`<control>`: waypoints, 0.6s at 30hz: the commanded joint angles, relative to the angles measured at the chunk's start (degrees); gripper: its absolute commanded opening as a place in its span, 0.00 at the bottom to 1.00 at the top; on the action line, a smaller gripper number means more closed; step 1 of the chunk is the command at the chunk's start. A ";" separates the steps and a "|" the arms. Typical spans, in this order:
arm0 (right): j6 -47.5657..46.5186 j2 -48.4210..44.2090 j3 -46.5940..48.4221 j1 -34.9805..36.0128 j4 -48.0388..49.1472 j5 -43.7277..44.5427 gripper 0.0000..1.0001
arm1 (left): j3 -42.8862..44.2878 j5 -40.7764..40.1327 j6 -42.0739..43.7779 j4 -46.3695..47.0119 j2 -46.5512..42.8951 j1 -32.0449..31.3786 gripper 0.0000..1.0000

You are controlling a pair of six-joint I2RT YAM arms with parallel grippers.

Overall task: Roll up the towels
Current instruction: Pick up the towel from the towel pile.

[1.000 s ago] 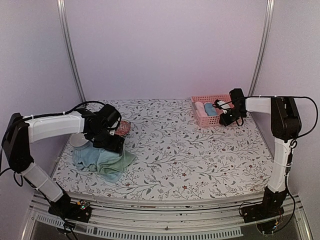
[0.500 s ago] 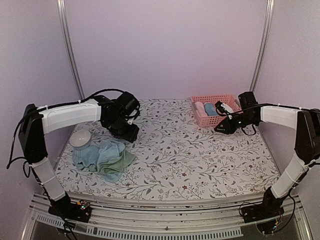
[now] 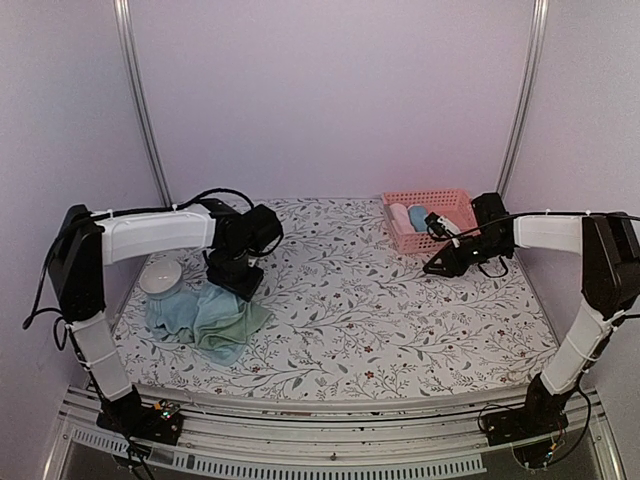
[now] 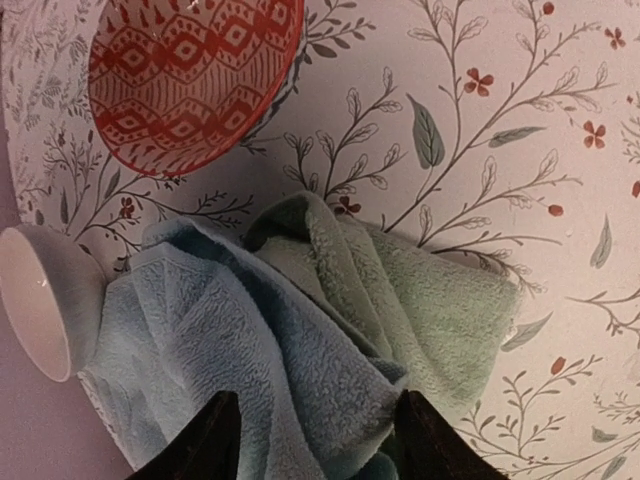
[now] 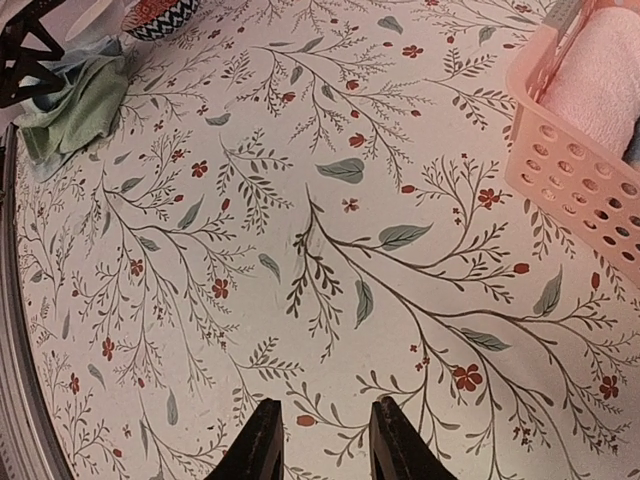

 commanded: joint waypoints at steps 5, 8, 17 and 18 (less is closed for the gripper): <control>-0.85 1.46 0.61 -0.02 0.60 -2.05 0.31 | -2.68 -3.13 -1.46 -2.38 -3.59 -0.24 0.17; -0.97 1.73 0.69 -0.02 0.35 -2.06 0.31 | -2.79 -3.72 -1.10 -2.35 -4.46 0.22 0.00; -1.15 1.81 0.82 -0.04 0.09 -2.04 0.31 | 9.21 -22.95 0.67 -10.21 -14.98 8.39 0.00; -1.08 1.83 0.84 -0.03 0.09 -2.12 0.31 | 11.65 -26.65 1.94 -9.83 -17.02 9.93 0.00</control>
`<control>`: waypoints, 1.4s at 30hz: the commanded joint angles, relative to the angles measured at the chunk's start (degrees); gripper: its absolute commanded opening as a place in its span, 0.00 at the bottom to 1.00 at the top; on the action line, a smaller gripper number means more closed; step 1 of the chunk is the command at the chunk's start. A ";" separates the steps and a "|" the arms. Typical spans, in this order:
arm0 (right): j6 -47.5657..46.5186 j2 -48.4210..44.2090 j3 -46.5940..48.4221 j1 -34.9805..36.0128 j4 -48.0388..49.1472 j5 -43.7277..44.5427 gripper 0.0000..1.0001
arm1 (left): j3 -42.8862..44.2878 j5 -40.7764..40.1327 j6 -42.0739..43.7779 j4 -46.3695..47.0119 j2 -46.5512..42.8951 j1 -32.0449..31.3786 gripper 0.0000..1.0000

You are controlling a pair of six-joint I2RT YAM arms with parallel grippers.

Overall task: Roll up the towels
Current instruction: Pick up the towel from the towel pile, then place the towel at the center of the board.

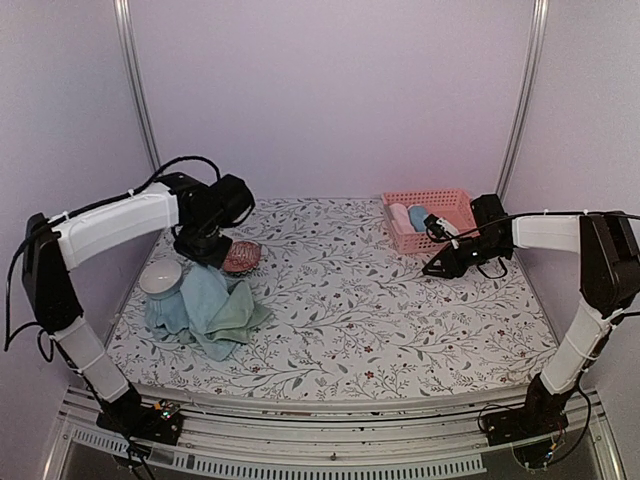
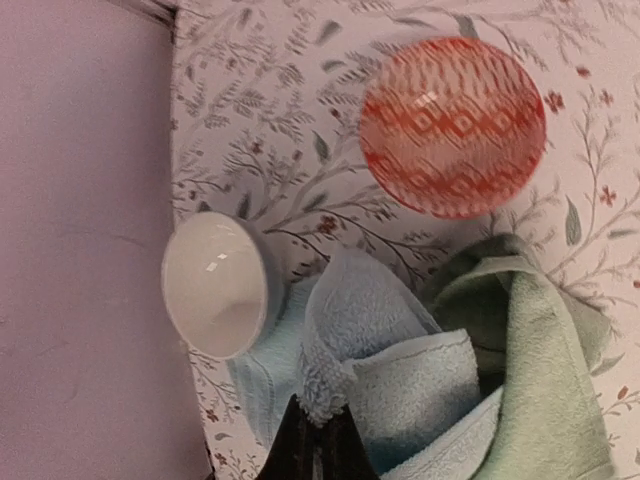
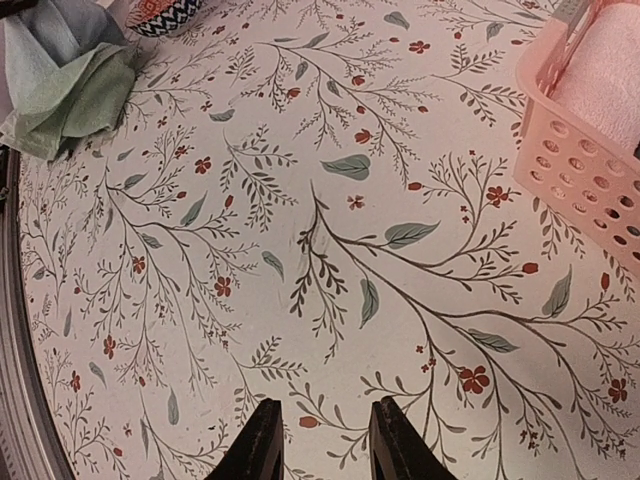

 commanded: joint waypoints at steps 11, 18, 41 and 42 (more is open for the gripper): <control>-0.24 0.86 1.67 -0.02 -0.11 -1.78 0.31 | 27.31 1.22 26.20 26.45 -18.96 -0.54 0.00; 1.38 -0.91 4.03 -0.09 -1.54 -2.39 0.31 | 47.40 20.51 29.51 33.13 -4.19 -15.70 0.00; -6.12 -13.06 2.12 -6.88 -11.69 3.48 0.33 | -14.85 46.54 9.19 47.67 -4.29 -10.97 0.70; -7.66 -12.83 1.90 -6.07 -12.61 4.80 0.33 | -16.64 45.57 7.78 47.58 -4.81 -9.45 0.70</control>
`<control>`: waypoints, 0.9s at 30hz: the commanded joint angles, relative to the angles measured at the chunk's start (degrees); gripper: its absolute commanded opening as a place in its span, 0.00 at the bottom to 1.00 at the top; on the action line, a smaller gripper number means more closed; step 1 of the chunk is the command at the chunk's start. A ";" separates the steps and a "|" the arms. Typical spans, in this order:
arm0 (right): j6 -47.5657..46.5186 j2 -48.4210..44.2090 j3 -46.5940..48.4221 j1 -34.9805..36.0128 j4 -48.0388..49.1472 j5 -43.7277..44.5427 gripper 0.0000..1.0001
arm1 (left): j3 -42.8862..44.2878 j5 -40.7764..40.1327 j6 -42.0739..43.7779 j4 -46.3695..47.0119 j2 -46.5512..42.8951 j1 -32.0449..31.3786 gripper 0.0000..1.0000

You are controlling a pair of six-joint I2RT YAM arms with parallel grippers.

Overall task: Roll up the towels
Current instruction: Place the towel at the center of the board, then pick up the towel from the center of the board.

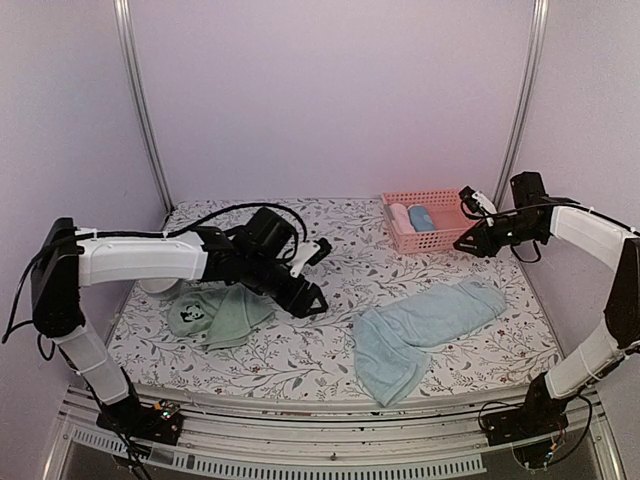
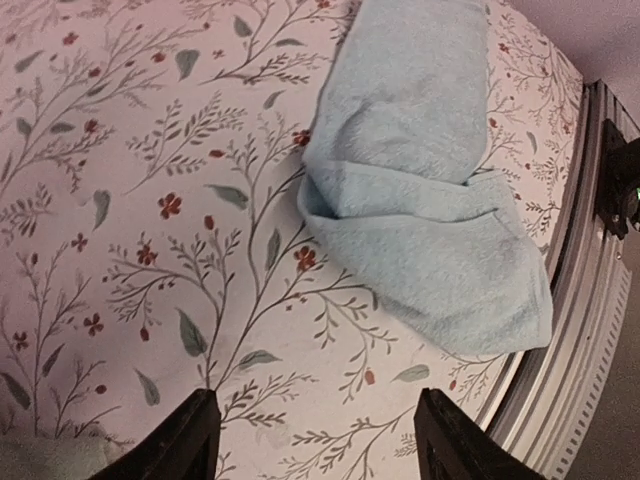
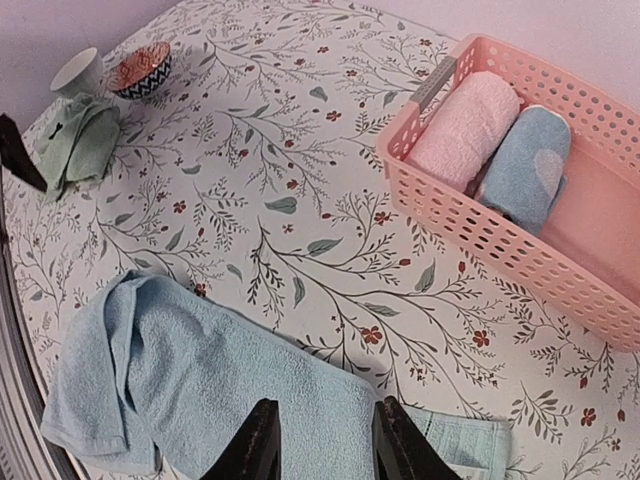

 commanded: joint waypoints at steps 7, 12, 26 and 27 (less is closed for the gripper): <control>-6.52 3.43 -2.23 4.11 -7.03 17.14 0.33 | -9.73 -7.09 -8.81 -2.52 -2.04 11.18 0.62; -1.38 9.00 -0.24 -0.18 -7.02 24.01 0.31 | -11.02 -9.78 -9.64 -5.09 2.30 12.30 0.59; 5.62 24.95 8.38 -1.78 -5.23 29.01 0.39 | -12.11 -10.83 -7.78 -12.85 -1.88 12.14 0.61; 5.91 25.68 9.41 -1.78 -5.27 29.28 0.39 | -11.24 -8.43 -7.16 -11.06 -2.43 11.09 0.62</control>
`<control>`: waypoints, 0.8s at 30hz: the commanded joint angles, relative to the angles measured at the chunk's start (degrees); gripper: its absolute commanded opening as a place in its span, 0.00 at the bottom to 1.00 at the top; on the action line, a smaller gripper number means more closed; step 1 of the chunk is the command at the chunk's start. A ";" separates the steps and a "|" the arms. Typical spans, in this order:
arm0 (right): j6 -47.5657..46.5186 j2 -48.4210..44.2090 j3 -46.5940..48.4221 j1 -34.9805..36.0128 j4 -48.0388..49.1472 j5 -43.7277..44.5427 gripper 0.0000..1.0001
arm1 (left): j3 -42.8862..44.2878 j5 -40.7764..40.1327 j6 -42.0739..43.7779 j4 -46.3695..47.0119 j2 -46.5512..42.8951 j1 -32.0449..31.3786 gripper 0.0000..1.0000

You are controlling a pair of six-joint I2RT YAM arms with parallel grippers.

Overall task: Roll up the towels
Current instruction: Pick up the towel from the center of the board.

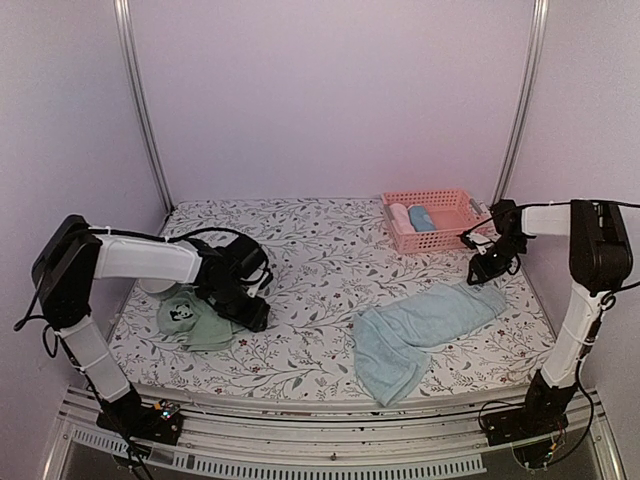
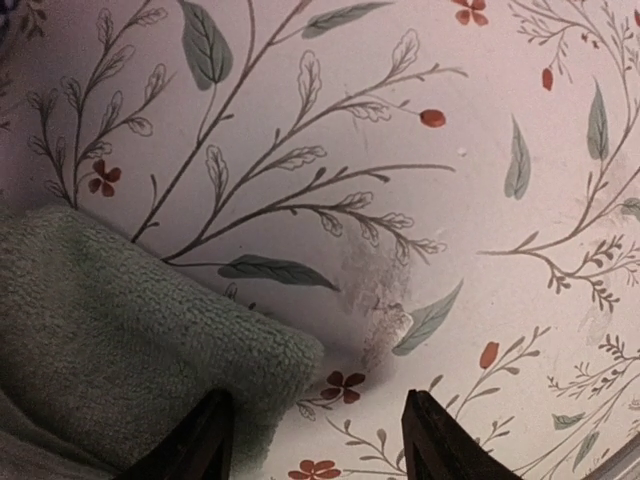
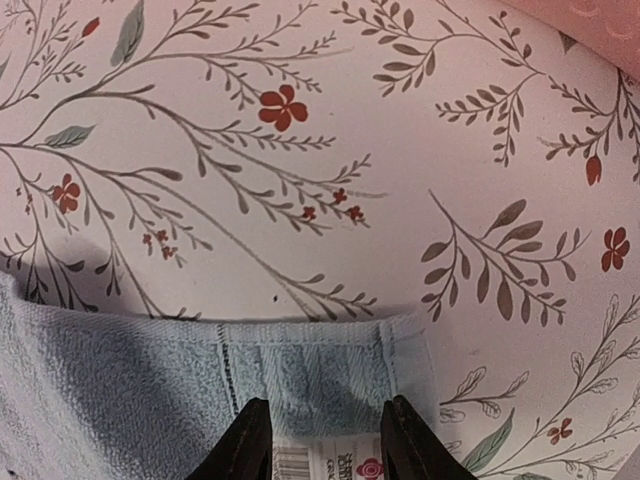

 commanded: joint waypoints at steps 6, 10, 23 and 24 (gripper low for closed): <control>2.51 4.09 6.29 0.14 0.53 4.57 0.40 | 8.16 17.10 8.09 10.66 -1.61 -10.73 0.62; 2.67 4.87 6.48 -0.84 0.87 5.12 0.40 | 12.25 20.19 12.44 15.25 1.97 -16.52 0.58; 1.18 6.22 5.80 -1.66 3.29 -3.25 0.16 | 26.53 17.28 14.86 16.82 18.06 -27.23 0.60; 1.01 5.81 5.91 -1.64 3.66 -3.70 0.10 | 27.58 15.16 14.31 16.58 19.18 -27.90 0.61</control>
